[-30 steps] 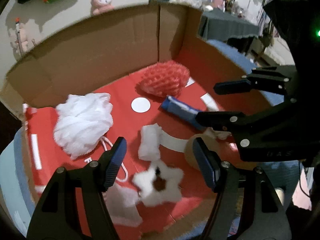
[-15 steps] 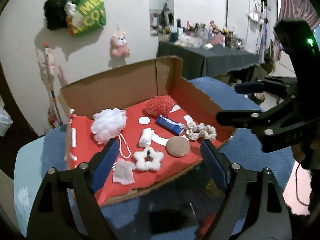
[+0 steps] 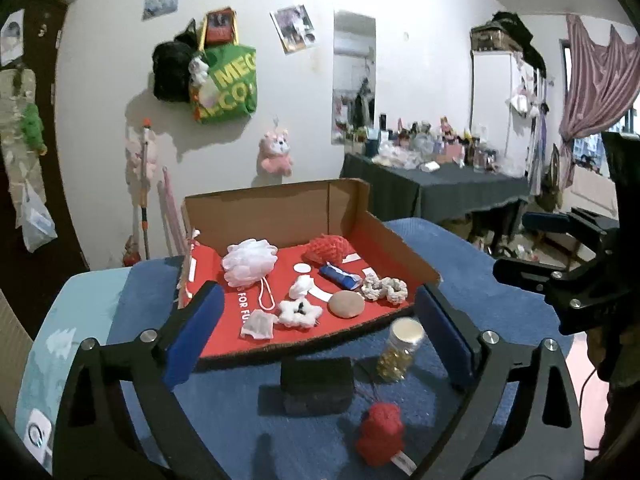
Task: Organize soft objects
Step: 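Withdraw both tools from the box back over the blanket, then grip the red knitted bear with the left gripper while the right grips the black scrunchie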
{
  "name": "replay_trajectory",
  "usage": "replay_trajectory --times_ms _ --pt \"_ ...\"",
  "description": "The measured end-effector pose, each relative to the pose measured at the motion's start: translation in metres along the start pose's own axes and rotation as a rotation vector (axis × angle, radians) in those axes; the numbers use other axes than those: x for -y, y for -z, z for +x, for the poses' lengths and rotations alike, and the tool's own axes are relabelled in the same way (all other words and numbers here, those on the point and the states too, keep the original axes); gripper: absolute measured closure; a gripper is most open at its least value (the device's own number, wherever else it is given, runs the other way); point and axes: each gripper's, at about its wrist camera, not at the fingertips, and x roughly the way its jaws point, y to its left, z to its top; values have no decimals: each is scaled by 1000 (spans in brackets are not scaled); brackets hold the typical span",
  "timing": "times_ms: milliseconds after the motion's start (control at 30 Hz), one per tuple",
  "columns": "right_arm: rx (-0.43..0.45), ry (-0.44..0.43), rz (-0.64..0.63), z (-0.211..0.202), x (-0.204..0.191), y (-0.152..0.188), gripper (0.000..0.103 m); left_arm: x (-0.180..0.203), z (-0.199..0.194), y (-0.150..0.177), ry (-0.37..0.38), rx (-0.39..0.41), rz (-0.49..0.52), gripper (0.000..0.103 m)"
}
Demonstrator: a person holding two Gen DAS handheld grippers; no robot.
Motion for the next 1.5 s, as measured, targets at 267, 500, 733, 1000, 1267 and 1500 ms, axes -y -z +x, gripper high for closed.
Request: replay_trajectory --times_ms 267,500,733,1000,1267,1500 --pt "96 44 38 -44 -9 51 0 20 -26 49 5 20 -18 4" --pt "89 71 62 -42 -19 101 0 24 -12 85 10 -50 -50 4" --pt "21 81 86 -14 -16 138 0 23 13 112 14 -145 -83 4" --pt "-39 54 152 8 -2 153 0 21 28 122 10 -189 -95 4" --pt "-79 53 135 26 -1 161 0 26 47 132 36 -259 -83 4" --pt "-112 53 96 45 -1 167 12 36 72 134 91 -312 -68 21"
